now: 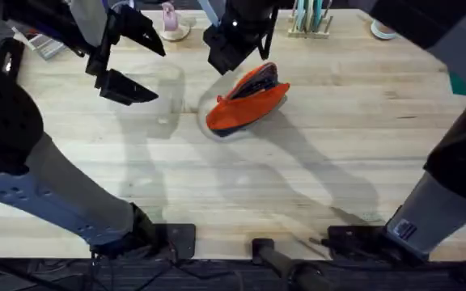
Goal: Unzip the bag, pick up the pens from the table one at a time and place them inside, then zip the bag closed.
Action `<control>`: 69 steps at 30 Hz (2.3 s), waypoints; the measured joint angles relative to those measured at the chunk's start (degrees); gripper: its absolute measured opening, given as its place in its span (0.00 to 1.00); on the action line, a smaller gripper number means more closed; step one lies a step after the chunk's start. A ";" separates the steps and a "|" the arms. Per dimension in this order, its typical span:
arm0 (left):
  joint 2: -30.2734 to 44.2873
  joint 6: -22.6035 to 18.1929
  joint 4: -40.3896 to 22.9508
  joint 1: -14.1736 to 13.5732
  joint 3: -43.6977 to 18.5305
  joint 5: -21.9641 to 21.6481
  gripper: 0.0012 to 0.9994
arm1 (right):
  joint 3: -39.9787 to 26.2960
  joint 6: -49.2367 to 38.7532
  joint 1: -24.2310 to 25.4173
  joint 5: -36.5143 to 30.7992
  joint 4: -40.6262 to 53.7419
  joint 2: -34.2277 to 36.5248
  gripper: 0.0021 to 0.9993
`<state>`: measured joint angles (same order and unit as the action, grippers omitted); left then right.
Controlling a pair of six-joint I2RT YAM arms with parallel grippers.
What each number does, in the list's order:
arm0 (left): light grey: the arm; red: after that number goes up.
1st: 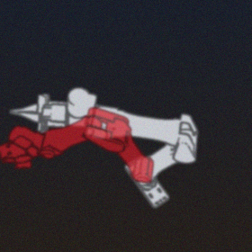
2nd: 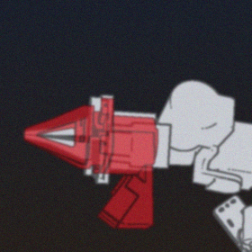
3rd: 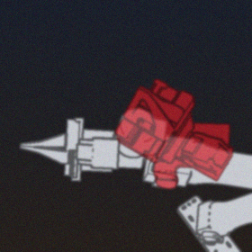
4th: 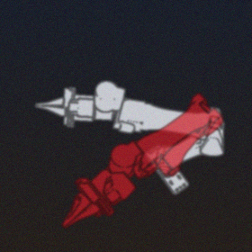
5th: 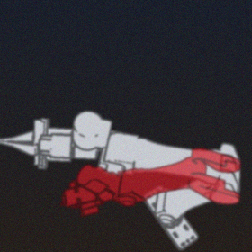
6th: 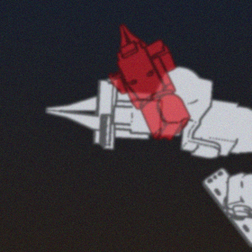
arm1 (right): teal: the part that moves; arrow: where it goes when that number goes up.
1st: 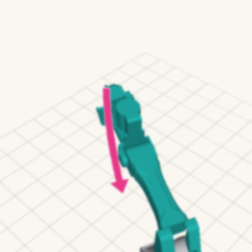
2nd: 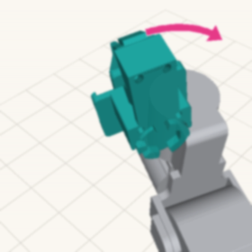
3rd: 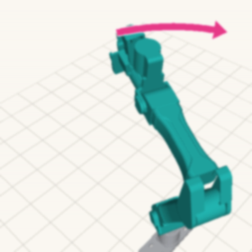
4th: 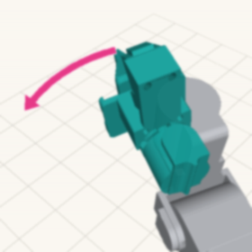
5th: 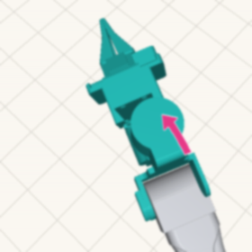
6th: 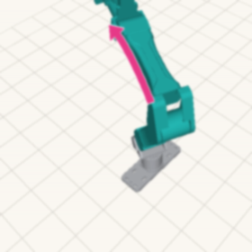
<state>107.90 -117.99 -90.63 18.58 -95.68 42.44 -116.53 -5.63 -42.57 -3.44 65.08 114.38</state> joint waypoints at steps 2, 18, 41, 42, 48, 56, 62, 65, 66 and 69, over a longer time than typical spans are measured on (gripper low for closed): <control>0.00 0.00 0.00 -0.01 0.00 0.00 1.00 | 0.00 -0.13 0.00 0.00 0.00 -0.01 0.03; 0.00 0.00 0.00 -0.01 0.00 0.00 0.99 | 0.00 -0.35 0.00 -0.02 0.00 -0.01 0.62; 0.00 0.00 -0.01 -0.01 0.00 0.00 0.99 | 0.00 -0.57 0.00 0.09 0.63 -0.01 1.00; 0.00 0.00 0.00 0.01 0.00 0.00 0.99 | 0.00 -0.57 0.00 0.11 0.70 -0.01 1.00; 0.00 0.00 0.00 -0.01 0.00 0.00 0.99 | 0.00 -0.55 0.00 0.24 2.05 0.00 1.00; 0.00 0.00 0.00 0.01 0.00 0.00 0.99 | 0.00 0.77 -0.13 0.24 5.33 0.01 1.00; 0.00 0.00 0.00 -0.01 0.00 0.00 0.99 | 0.00 2.45 -0.70 0.28 5.92 0.74 1.00; 0.00 0.00 -0.02 -0.01 0.00 0.00 0.99 | 0.00 2.77 -0.83 0.46 5.49 2.24 1.00; 0.00 0.00 0.00 0.01 0.00 0.00 0.99 | 0.00 2.86 -0.94 0.48 5.07 2.90 1.00; 0.00 0.00 0.00 -0.01 0.00 0.00 1.00 | 0.00 2.89 -1.49 0.48 3.37 6.33 1.00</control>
<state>107.90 -117.99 -90.63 18.57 -95.68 42.44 -116.53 -2.74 -44.05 -2.96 68.44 120.71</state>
